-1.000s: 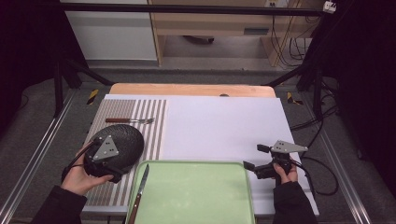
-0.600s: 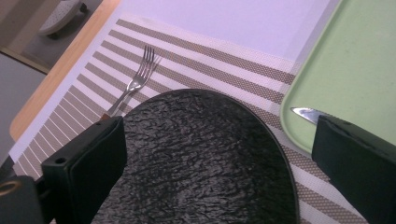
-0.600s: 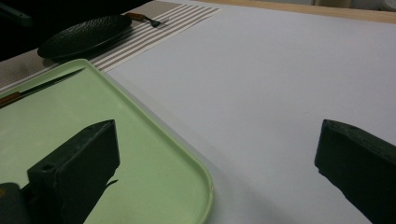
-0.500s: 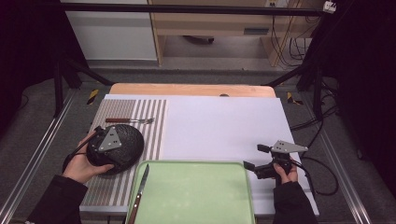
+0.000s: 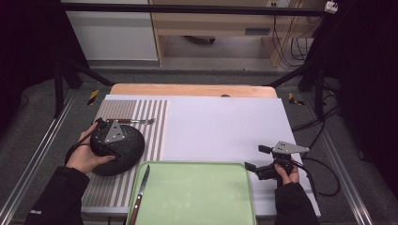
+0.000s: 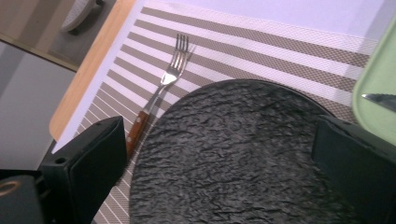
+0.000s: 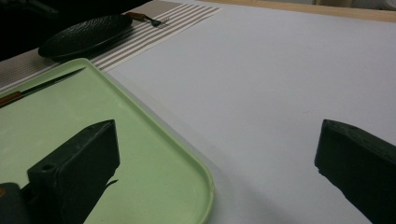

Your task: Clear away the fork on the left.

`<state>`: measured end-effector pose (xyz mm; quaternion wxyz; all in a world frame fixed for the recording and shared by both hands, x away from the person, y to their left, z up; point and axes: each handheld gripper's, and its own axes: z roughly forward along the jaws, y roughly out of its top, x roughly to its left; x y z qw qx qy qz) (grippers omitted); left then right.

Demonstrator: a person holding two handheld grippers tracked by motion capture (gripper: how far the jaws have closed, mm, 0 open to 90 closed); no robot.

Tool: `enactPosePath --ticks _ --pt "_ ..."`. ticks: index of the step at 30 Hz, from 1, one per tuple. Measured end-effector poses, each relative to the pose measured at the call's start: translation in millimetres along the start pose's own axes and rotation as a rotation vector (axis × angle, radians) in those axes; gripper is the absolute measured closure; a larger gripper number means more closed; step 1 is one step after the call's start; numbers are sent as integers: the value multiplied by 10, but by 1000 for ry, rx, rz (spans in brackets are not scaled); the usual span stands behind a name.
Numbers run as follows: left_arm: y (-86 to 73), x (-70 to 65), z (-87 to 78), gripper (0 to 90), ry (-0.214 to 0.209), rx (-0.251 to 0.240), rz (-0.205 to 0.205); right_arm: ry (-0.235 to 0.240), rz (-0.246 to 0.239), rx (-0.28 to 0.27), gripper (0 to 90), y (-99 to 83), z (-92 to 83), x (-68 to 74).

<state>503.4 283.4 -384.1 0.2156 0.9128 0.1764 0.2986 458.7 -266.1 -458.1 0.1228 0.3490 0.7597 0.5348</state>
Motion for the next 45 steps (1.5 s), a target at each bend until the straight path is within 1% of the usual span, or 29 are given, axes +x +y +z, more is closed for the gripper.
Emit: enactPosePath --ticks 1,4,6,8,12,15,18,21,23,27,28,32,33,36,37,38,40,41,43,45 --pt "10 16 3 31 3 9 7 1 1 1 3 -1 0 2" --pt "34 68 17 31 28 34 44 1 0 1 2 1 -2 0" --pt "31 114 41 31 33 24 57 1 0 1 2 1 -3 0" --pt "29 144 58 37 59 32 59 1 -1 0 2 1 -3 1" --pt "15 189 99 38 93 59 97 1 0 0 3 2 -4 1" --pt "-4 235 141 39 110 83 129 1 0 0 2 2 -4 1" --pt "-25 287 183 42 133 96 151 1 0 1 2 2 -3 2" --pt "-63 356 233 47 143 102 166 0 -1 1 3 1 -4 0" --pt "-94 399 263 53 156 119 171 -1 -1 1 3 0 1 0" --pt "-157 483 309 62 182 146 205 -2 -1 5 3 -2 4 0" --pt "-167 510 325 74 183 136 224 -2 -1 4 3 -2 5 0" --pt "-214 583 366 94 192 138 246 -3 -1 4 3 -3 5 0" --pt "-232 586 371 107 195 154 229 -3 -1 4 3 -4 6 -1" --pt "-261 633 410 116 208 171 237 -3 0 3 3 -5 3 -3" --pt "-272 645 429 116 209 176 245 -4 1 3 3 -5 2 -3" --pt "-279 660 441 116 210 189 264 -4 2 2 3 -4 1 -4" --pt "-302 685 473 119 206 196 283 -4 2 3 3 -5 2 -4" --pt "-314 696 488 125 208 199 284 -3 2 2 3 -5 3 -3" --pt "-332 713 518 132 209 221 293 -4 2 3 3 -5 2 -3" --pt "-353 740 542 139 208 222 306 -5 2 3 2 -5 2 -3"
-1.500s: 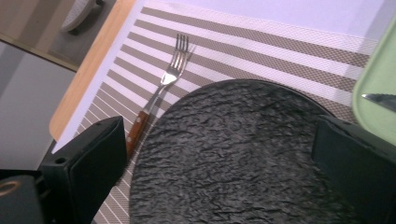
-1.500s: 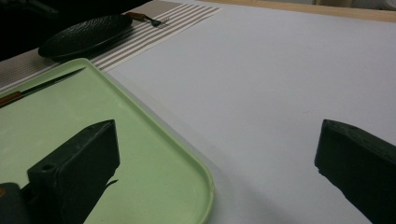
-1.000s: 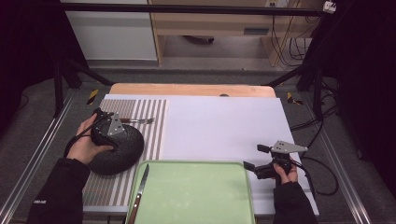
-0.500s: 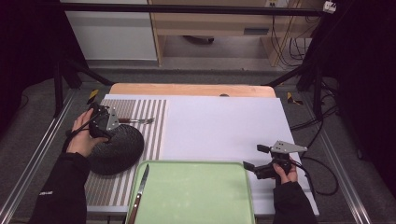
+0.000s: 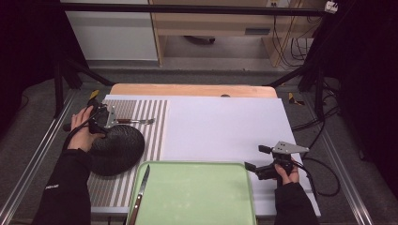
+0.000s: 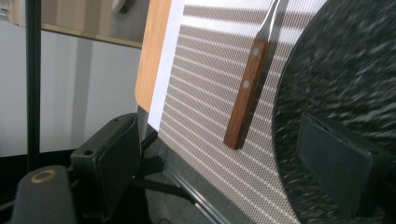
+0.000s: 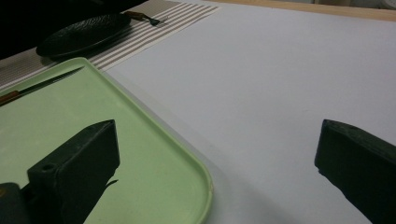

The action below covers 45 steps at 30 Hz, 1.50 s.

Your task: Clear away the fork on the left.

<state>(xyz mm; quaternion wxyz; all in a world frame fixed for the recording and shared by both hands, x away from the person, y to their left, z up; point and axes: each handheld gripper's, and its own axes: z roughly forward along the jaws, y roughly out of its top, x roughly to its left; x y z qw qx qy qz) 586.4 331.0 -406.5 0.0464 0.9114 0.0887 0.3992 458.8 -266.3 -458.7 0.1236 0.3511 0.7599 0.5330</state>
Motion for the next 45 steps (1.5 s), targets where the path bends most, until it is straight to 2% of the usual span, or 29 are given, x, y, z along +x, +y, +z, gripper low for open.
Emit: enactPosePath --ticks 8,12,13,16,20,21,25,29,40,45 --pt "-101 50 151 185 -3 35 29 -2 0 0 3 0 -1 -2" --pt "-154 71 211 231 10 61 28 -2 -1 2 2 -1 1 -1" --pt "-163 73 227 240 10 64 39 0 1 1 3 0 2 1" --pt "-183 63 269 267 5 64 60 -1 1 1 2 0 0 1" --pt "-207 47 321 308 -1 75 67 -1 0 1 2 0 1 1" --pt "-212 39 335 314 -1 77 81 -1 1 1 2 0 1 1" --pt "-226 -15 406 339 -15 104 105 -3 1 5 3 0 1 -1" --pt "-234 -45 449 368 -6 92 101 -4 -1 6 3 -1 1 -2" --pt "-162 -83 531 425 11 96 152 -6 -1 7 2 -2 1 -5" --pt "-135 -90 559 445 15 88 149 -5 2 5 3 -2 4 -4"
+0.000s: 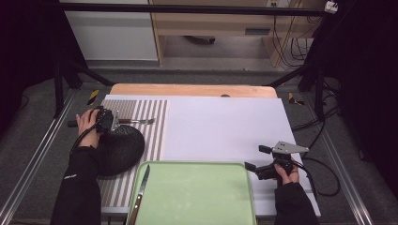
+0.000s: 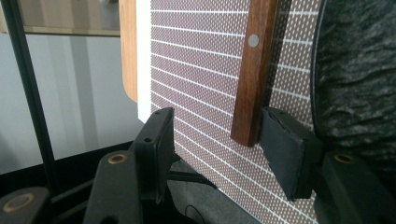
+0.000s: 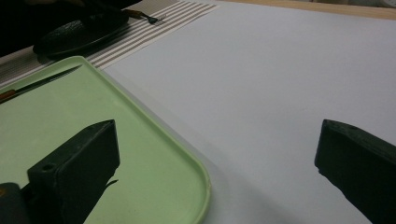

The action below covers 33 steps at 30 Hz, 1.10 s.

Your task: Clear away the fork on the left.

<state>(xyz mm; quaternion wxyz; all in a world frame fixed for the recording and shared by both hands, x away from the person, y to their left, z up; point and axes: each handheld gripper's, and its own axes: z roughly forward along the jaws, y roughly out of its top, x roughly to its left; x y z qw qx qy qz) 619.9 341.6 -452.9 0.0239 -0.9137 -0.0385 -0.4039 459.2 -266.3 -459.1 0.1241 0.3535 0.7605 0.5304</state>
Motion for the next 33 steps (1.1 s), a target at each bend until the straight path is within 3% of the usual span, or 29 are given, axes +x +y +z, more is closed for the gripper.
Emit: enactPosePath --ticks 20,27,33 --pt "118 13 64 502 -9 -19 -8 -2 -2 -2 3 1 0 -3" --pt "212 21 76 512 -8 -57 -17 -1 1 -2 2 2 -2 -1" --pt "328 34 82 521 -11 -59 15 -2 2 -3 2 3 -4 -2"
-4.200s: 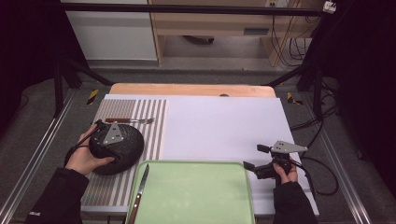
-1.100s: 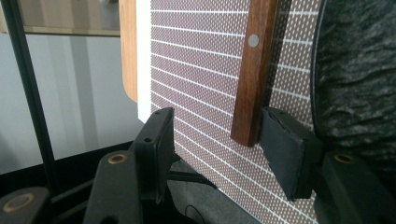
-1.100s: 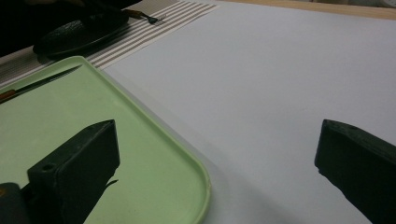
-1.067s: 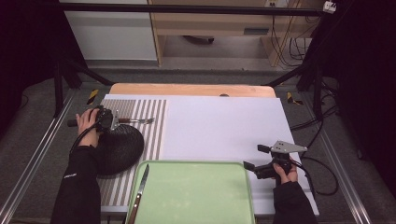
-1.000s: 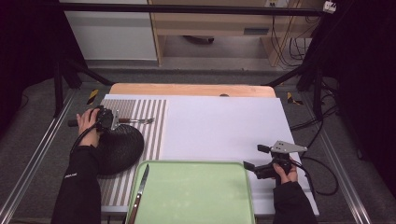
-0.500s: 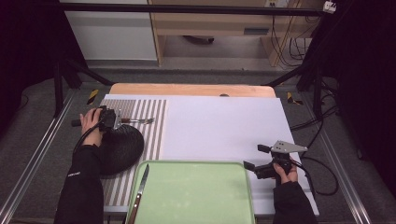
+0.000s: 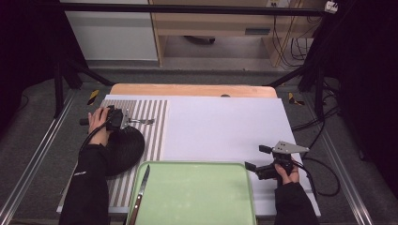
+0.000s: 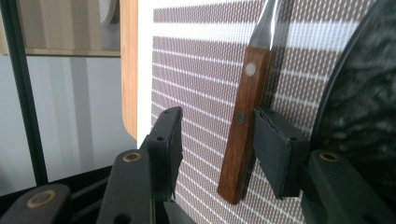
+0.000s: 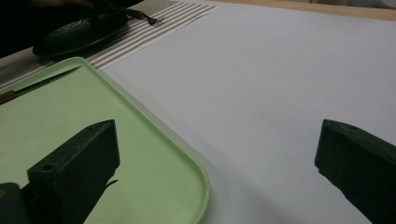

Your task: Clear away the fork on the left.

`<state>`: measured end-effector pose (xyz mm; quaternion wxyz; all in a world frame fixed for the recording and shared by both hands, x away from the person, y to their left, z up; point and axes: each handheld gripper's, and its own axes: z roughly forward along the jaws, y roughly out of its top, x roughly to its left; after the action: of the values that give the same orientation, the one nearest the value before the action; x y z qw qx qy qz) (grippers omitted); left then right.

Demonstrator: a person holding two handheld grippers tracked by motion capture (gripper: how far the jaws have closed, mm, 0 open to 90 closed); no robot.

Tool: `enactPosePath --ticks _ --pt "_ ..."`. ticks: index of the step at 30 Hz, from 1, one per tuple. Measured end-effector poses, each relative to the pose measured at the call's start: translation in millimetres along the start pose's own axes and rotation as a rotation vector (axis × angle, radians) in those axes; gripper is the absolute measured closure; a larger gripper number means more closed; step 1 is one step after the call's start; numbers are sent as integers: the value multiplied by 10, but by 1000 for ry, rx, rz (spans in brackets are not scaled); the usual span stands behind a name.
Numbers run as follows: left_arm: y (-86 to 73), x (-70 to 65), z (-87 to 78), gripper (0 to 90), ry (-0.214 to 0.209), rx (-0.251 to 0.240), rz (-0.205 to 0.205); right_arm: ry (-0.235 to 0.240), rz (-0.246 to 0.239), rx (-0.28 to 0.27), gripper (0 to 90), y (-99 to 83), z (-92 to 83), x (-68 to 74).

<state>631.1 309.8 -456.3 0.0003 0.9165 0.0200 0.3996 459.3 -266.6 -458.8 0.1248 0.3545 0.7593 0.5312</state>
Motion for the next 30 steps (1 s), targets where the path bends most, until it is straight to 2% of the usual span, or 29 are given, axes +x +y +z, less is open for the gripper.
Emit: enactPosePath --ticks 11,17,19,25,28,30 --pt "74 -9 38 553 -8 -15 7 -1 0 1 2 0 2 0" --pt "81 5 44 554 -20 -23 -4 -2 -3 2 2 -1 3 -1" --pt "85 6 46 554 -22 -40 -9 -1 0 1 3 0 2 0" --pt "113 11 46 566 -42 -45 12 -2 0 0 2 0 0 -1" --pt "147 12 54 596 -48 -37 38 -2 0 -1 3 1 -1 -2" --pt "160 9 69 596 -49 -43 27 -3 -2 1 3 2 -4 -2"
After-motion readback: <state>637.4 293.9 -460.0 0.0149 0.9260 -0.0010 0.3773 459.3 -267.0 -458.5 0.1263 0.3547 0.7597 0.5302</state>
